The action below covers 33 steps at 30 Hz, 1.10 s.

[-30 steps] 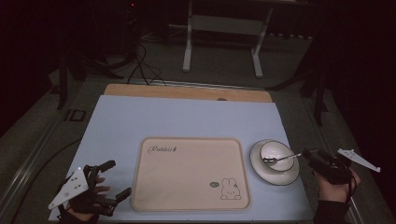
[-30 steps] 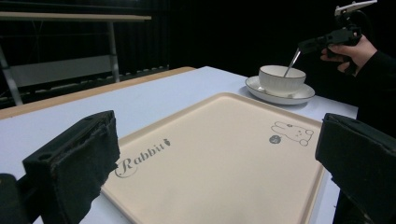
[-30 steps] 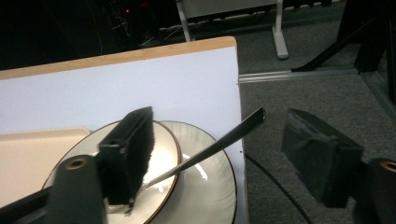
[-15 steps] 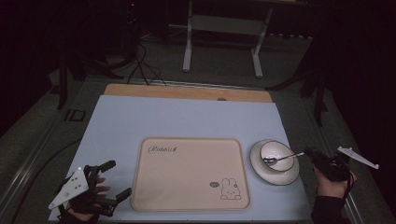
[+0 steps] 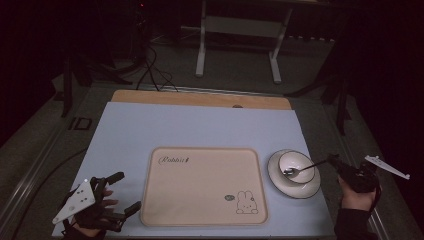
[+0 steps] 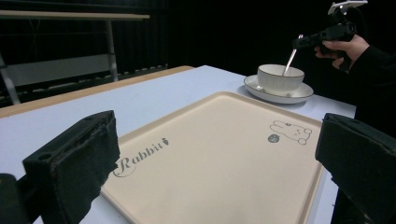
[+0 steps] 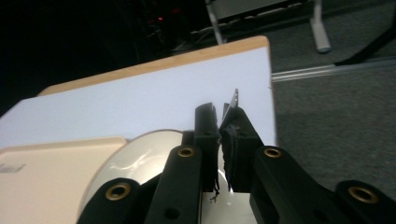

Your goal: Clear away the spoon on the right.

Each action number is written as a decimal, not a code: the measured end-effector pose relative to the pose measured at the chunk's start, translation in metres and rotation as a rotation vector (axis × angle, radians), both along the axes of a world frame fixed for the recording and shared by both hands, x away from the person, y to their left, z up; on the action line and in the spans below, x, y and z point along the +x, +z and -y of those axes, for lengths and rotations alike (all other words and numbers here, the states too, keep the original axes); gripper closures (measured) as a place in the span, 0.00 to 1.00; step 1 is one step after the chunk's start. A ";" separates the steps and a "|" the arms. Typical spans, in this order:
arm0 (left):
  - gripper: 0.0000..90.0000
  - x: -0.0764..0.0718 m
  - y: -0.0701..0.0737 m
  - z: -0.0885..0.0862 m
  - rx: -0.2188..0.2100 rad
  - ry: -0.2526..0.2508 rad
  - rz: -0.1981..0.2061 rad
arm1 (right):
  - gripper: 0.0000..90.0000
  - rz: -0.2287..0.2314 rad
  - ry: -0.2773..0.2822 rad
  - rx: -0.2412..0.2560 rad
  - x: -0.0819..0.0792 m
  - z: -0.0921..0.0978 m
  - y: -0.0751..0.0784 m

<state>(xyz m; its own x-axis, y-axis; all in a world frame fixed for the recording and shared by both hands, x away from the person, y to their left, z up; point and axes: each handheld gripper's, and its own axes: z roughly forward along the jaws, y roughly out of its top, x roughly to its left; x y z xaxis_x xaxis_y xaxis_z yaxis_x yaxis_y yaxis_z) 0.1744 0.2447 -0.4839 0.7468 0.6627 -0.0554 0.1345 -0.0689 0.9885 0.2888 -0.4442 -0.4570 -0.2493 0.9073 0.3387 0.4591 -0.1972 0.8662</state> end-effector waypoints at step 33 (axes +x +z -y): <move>0.00 0.000 0.000 -0.001 -0.006 0.003 0.002 | 1.00 0.044 0.123 -0.104 0.008 -0.017 0.055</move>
